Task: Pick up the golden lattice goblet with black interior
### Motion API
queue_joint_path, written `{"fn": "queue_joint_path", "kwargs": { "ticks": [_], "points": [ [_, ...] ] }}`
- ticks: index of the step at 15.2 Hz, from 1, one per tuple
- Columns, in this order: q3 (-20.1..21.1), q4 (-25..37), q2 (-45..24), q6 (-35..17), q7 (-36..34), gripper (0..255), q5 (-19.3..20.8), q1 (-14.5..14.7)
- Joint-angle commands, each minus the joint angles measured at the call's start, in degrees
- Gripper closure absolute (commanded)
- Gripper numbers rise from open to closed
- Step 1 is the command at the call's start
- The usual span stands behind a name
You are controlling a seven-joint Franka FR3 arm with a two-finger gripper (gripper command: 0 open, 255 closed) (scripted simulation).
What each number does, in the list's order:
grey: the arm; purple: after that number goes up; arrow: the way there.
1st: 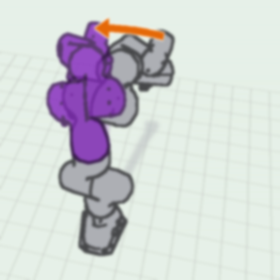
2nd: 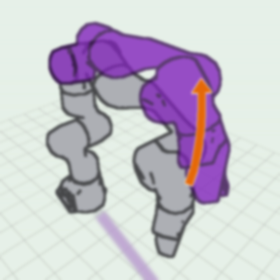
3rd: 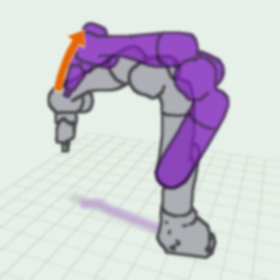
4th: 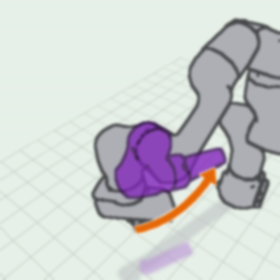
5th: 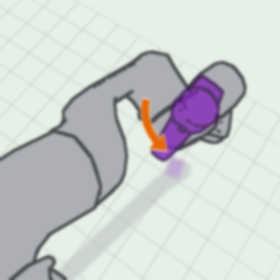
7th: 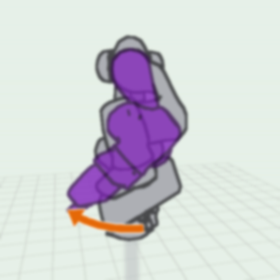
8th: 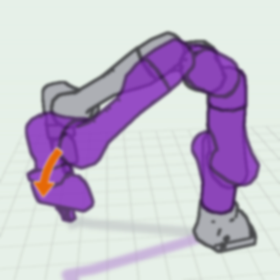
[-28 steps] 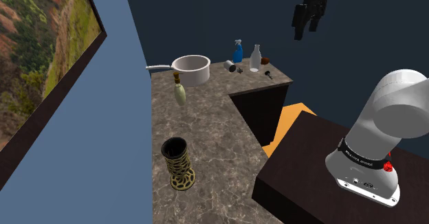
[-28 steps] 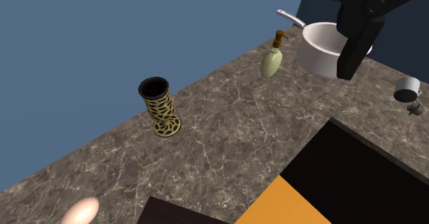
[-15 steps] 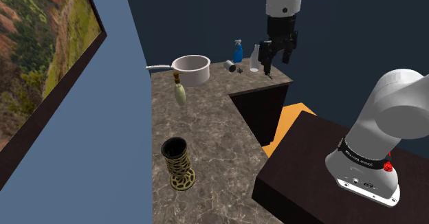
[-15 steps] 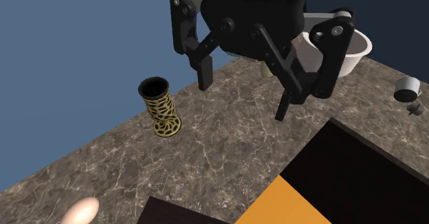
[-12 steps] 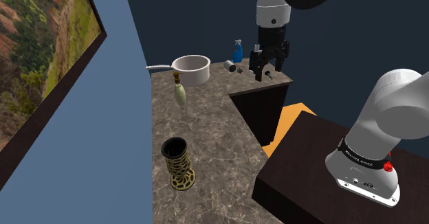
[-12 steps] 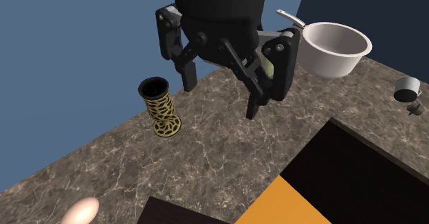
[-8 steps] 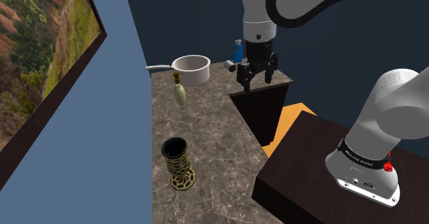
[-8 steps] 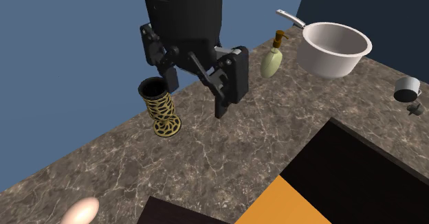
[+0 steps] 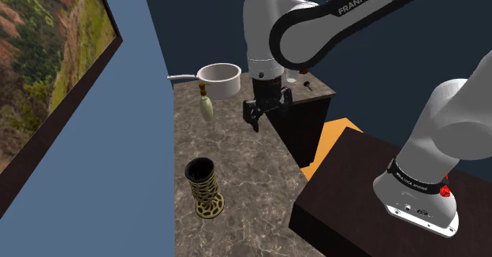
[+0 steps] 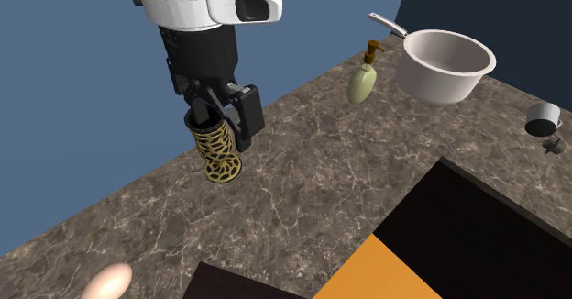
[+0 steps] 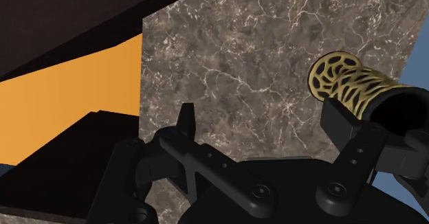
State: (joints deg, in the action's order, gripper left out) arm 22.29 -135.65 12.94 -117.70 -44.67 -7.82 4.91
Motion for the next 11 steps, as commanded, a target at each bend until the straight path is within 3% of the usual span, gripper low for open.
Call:
{"fn": "queue_joint_path", "kwargs": {
  "ticks": [1,11],
  "points": [
    [1.64,2.17,-4.39,-2.17,-3.55,0,0.69,0.25],
    [4.23,16.58,-27.67,-9.62,-20.38,0,9.59,4.41]
  ]
}}
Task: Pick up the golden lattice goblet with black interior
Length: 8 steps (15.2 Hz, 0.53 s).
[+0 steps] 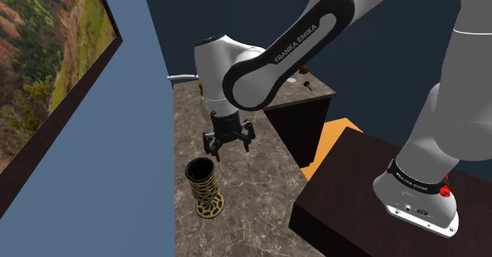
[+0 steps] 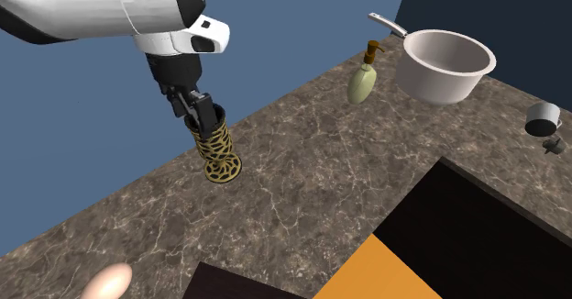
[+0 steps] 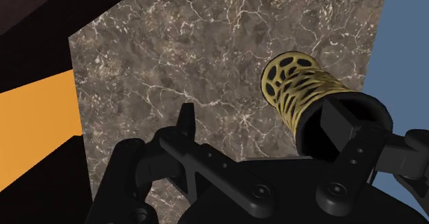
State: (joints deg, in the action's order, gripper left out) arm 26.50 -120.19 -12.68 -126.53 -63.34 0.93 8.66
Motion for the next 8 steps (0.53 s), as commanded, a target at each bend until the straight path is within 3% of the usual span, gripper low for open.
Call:
{"fn": "queue_joint_path", "kwargs": {
  "ticks": [1,8],
  "points": [
    [-0.24,3.0,-4.38,-1.11,-3.19,0,1.78,1.49],
    [-2.95,18.6,-20.46,-1.23,-11.33,0,6.64,7.92]
  ]
}}
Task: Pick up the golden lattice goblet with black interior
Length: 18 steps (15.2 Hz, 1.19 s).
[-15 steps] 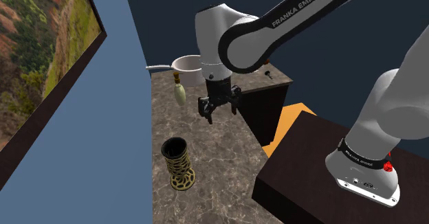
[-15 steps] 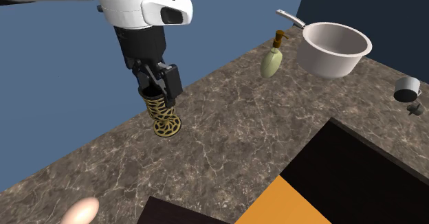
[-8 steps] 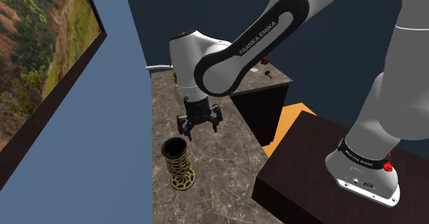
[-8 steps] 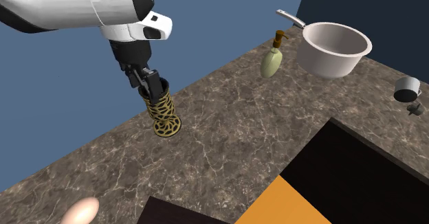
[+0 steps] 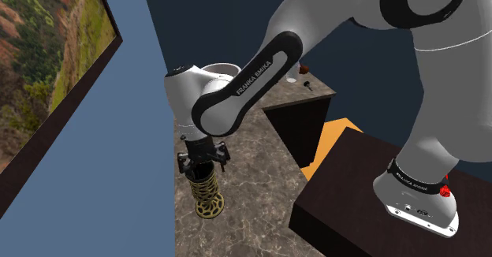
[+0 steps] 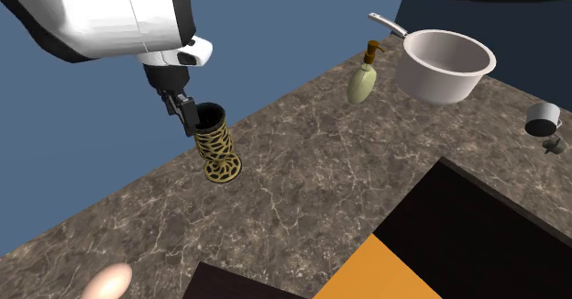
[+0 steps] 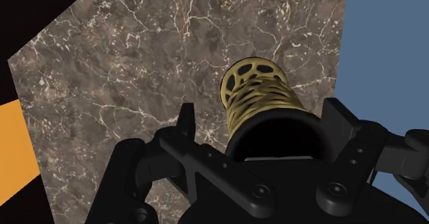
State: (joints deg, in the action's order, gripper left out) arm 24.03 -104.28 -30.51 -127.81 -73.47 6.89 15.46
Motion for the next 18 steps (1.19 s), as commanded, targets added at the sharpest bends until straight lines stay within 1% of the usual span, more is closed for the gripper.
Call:
{"fn": "queue_joint_path", "kwargs": {
  "ticks": [1,2,9,11,12,18],
  "points": [
    [-0.92,5.32,-4.94,0.34,-2.05,0,1.11,2.08],
    [-1.08,6.15,-5.64,0.44,-2.29,0,1.21,2.4],
    [-2.21,6.17,-9.55,-3.36,-2.62,0,2.48,3.24],
    [-2.22,6.17,-9.55,-3.36,-2.62,0,2.48,3.24],
    [-2.23,6.1,-9.56,-3.43,-2.62,255,2.49,3.23],
    [-2.21,6.07,-9.51,-3.42,-2.66,255,2.48,3.25]
  ]
}}
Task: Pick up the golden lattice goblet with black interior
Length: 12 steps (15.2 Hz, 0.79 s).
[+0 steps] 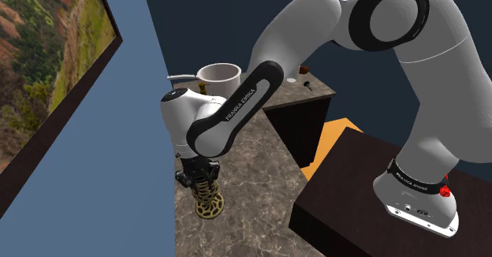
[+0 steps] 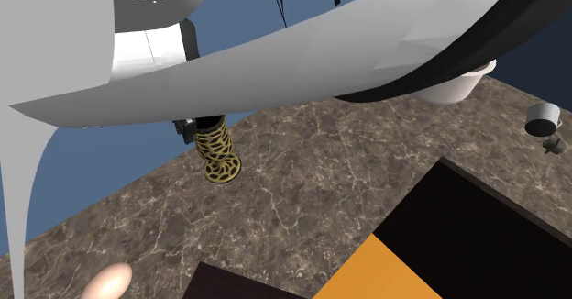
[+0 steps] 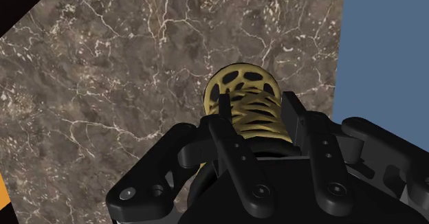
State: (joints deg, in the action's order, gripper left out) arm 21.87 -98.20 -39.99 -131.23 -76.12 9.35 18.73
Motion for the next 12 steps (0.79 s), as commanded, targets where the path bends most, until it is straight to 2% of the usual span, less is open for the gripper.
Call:
{"fn": "queue_joint_path", "kwargs": {
  "ticks": [1,12],
  "points": [
    [-0.05,-0.02,-0.03,0.0,0.01,255,0.01,-0.03],
    [1.26,0.15,4.53,4.61,0.44,255,-1.51,-1.01]
  ]
}}
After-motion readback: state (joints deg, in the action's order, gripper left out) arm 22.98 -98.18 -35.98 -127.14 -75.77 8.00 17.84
